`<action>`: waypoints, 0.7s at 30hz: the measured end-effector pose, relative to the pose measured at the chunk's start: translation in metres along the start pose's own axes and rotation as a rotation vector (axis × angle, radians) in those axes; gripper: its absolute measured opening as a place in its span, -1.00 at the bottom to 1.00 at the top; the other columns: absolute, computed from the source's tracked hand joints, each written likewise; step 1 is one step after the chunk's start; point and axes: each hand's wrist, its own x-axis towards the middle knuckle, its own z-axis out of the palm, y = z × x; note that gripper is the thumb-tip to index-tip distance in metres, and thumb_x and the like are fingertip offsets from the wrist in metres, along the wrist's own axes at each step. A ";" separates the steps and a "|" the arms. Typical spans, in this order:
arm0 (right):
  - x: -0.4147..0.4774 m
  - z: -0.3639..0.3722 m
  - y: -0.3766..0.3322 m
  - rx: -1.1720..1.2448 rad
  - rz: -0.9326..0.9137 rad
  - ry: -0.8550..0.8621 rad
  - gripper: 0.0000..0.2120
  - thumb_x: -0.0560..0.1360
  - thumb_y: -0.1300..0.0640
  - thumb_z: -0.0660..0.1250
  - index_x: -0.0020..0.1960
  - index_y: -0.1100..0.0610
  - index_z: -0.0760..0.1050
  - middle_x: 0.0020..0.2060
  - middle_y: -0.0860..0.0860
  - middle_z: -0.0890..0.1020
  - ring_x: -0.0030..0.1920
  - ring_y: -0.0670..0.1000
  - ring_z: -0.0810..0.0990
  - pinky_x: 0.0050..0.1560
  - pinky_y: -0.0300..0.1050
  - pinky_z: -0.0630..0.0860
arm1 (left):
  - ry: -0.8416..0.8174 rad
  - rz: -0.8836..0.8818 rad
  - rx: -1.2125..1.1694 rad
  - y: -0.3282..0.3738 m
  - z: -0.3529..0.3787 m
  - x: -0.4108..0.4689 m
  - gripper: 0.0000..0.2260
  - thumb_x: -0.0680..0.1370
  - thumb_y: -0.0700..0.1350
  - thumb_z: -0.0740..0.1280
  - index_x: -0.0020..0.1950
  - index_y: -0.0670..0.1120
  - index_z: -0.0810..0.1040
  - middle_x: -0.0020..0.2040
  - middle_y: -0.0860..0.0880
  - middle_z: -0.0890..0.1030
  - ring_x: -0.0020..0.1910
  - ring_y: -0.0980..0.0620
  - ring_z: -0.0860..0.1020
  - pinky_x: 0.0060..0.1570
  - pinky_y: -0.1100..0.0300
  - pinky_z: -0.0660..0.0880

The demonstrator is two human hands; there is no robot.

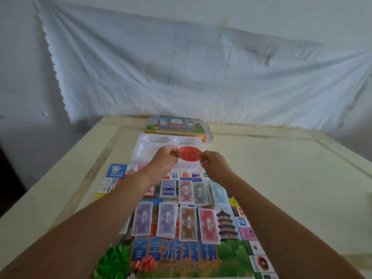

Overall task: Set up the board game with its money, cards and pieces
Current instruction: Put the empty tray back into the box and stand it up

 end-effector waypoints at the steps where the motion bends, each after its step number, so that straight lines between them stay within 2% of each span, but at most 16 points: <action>1: 0.015 0.006 0.003 -0.031 0.005 -0.017 -0.71 0.53 0.34 0.14 0.17 0.24 0.55 0.06 0.21 0.60 -0.02 0.15 0.56 -0.06 -0.11 0.44 | 0.001 0.001 0.045 -0.005 -0.002 0.019 -0.75 0.54 -0.40 0.19 0.09 -0.12 0.51 0.04 -0.10 0.57 0.02 -0.02 0.50 0.01 0.15 0.43; 4: 0.048 0.020 0.012 -0.180 0.000 -0.057 -0.72 0.54 0.33 0.10 0.16 0.25 0.51 0.06 0.20 0.59 0.07 0.20 0.56 -0.07 -0.15 0.39 | -0.012 -0.008 0.201 -0.017 -0.003 0.062 -0.71 0.53 -0.35 0.26 0.24 -0.19 0.51 0.18 -0.16 0.56 0.16 -0.09 0.51 0.14 0.12 0.43; 8: 0.085 0.035 0.018 -0.368 -0.029 -0.068 -0.77 0.52 0.33 0.11 0.12 0.26 0.45 0.06 0.18 0.56 0.09 0.18 0.51 0.07 -0.09 0.39 | -0.006 0.001 0.381 -0.027 0.005 0.109 -0.70 0.53 -0.27 0.30 0.27 -0.20 0.50 0.20 -0.14 0.54 0.21 -0.10 0.49 0.10 0.16 0.38; 9: 0.088 0.037 0.017 -0.397 -0.028 -0.073 -0.78 0.52 0.34 0.12 0.13 0.26 0.43 0.07 0.17 0.55 0.10 0.16 0.49 0.10 -0.10 0.37 | -0.014 -0.003 0.417 -0.027 0.007 0.113 -0.76 0.53 -0.27 0.30 0.19 -0.20 0.54 0.13 -0.15 0.56 0.18 -0.11 0.51 0.04 0.17 0.38; 11: 0.097 0.043 0.017 -0.452 -0.030 -0.080 -0.78 0.52 0.32 0.15 0.15 0.26 0.42 0.08 0.17 0.53 0.12 0.16 0.47 0.15 -0.09 0.35 | -0.024 -0.003 0.502 -0.030 0.015 0.123 -0.96 0.51 -0.26 0.31 -0.10 -0.18 0.55 -0.12 -0.15 0.55 0.01 -0.15 0.56 -0.12 0.17 0.37; 12: 0.099 0.045 0.017 -0.467 -0.032 -0.078 -0.78 0.52 0.32 0.17 0.15 0.27 0.42 0.08 0.17 0.52 0.12 0.17 0.46 0.15 -0.09 0.35 | -0.019 -0.014 0.534 -0.031 0.018 0.126 -0.92 0.50 -0.26 0.32 -0.21 -0.19 0.52 -0.22 -0.15 0.51 -0.10 -0.15 0.56 -0.18 0.16 0.36; 13: 0.103 0.048 0.017 -0.472 -0.030 -0.078 -0.78 0.51 0.32 0.18 0.14 0.27 0.42 0.08 0.18 0.52 0.13 0.17 0.46 0.14 -0.09 0.35 | -0.016 -0.027 0.560 -0.032 0.020 0.127 -0.90 0.49 -0.24 0.35 -0.22 -0.21 0.52 -0.24 -0.18 0.51 -0.16 -0.15 0.55 -0.20 0.14 0.36; 15: 0.108 0.051 0.016 -0.475 -0.028 -0.078 -0.80 0.51 0.31 0.19 0.12 0.27 0.44 0.05 0.17 0.53 0.11 0.16 0.47 0.13 -0.10 0.35 | -0.007 -0.037 0.589 -0.034 0.025 0.131 -0.84 0.48 -0.16 0.40 -0.06 -0.26 0.57 -0.08 -0.25 0.58 -0.07 -0.16 0.57 -0.16 0.14 0.41; 17: 0.110 0.050 0.015 -0.474 -0.034 -0.076 -0.83 0.53 0.28 0.19 0.10 0.27 0.44 0.04 0.16 0.55 0.08 0.14 0.48 0.13 -0.10 0.35 | 0.001 -0.032 0.608 -0.036 0.027 0.136 -0.71 0.45 -0.06 0.46 0.03 -0.24 0.58 0.06 -0.24 0.59 0.02 -0.14 0.57 -0.01 0.11 0.49; 19: 0.109 0.046 0.014 -0.475 -0.040 -0.085 -0.82 0.54 0.28 0.19 0.12 0.27 0.43 0.05 0.16 0.55 0.10 0.13 0.48 0.12 -0.10 0.36 | 0.006 -0.033 0.653 -0.034 0.030 0.137 -0.63 0.43 0.01 0.48 0.06 -0.24 0.57 0.18 -0.25 0.54 0.08 -0.16 0.56 0.09 0.05 0.50; 21: 0.107 0.045 0.015 -0.475 -0.044 -0.076 -0.80 0.54 0.30 0.18 0.15 0.28 0.42 0.07 0.16 0.54 0.14 0.14 0.45 0.05 -0.12 0.35 | 0.034 -0.042 0.712 -0.030 0.034 0.136 -0.62 0.45 -0.01 0.46 0.12 -0.25 0.53 0.24 -0.25 0.47 0.13 -0.18 0.53 0.10 0.07 0.48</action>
